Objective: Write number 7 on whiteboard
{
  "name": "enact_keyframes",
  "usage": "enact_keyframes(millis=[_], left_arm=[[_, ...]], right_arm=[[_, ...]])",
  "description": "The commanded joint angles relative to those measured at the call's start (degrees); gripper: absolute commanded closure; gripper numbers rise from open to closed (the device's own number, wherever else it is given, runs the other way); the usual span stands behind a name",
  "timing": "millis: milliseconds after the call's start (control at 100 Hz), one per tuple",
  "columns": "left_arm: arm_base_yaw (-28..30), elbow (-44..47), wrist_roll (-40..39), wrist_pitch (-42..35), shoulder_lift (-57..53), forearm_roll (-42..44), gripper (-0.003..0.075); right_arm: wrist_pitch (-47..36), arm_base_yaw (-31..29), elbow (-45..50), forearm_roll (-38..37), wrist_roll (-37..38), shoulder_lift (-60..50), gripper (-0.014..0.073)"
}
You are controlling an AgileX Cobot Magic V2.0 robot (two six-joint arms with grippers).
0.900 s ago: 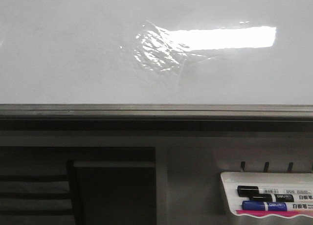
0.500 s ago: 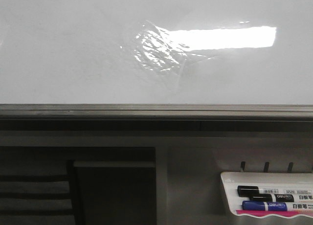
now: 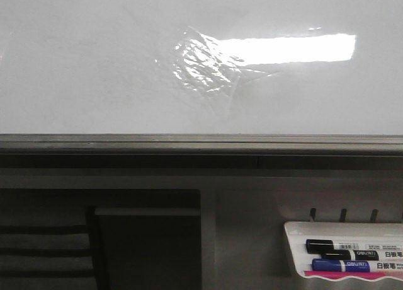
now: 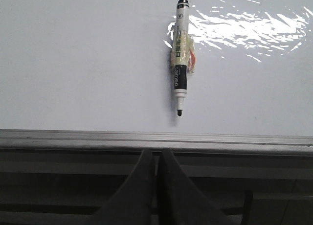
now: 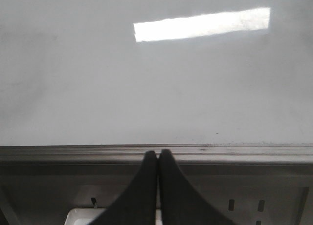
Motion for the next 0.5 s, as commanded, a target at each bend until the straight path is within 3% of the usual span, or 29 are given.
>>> enact_keyframes(millis=[0,150,340,490], left_arm=[[0.0,2.0,-0.4,-4.8,-1.7,-0.5,0.0741],[0.0,2.0,-0.4,-5.3,-1.7,-0.4,0.0741],[0.0,0.9,-0.4,-12.5,-1.7,-2.0,0.0741],[0.0,-5.4,-0.4,-9.9,-0.9,-6.3,0.0741]], right_arm=[[-4.8,-0.3,1.8,0.0,-0.2,-1.0,0.0665],[-7.9,-0.3,1.8,-0.1,-0.2,-1.0,0.0665],[-7.1,-0.3,0.5,2.7,-0.2,-1.0,0.0665],[-3.0,-0.3,-5.5,3.0,-0.2,-0.8,0.0665]])
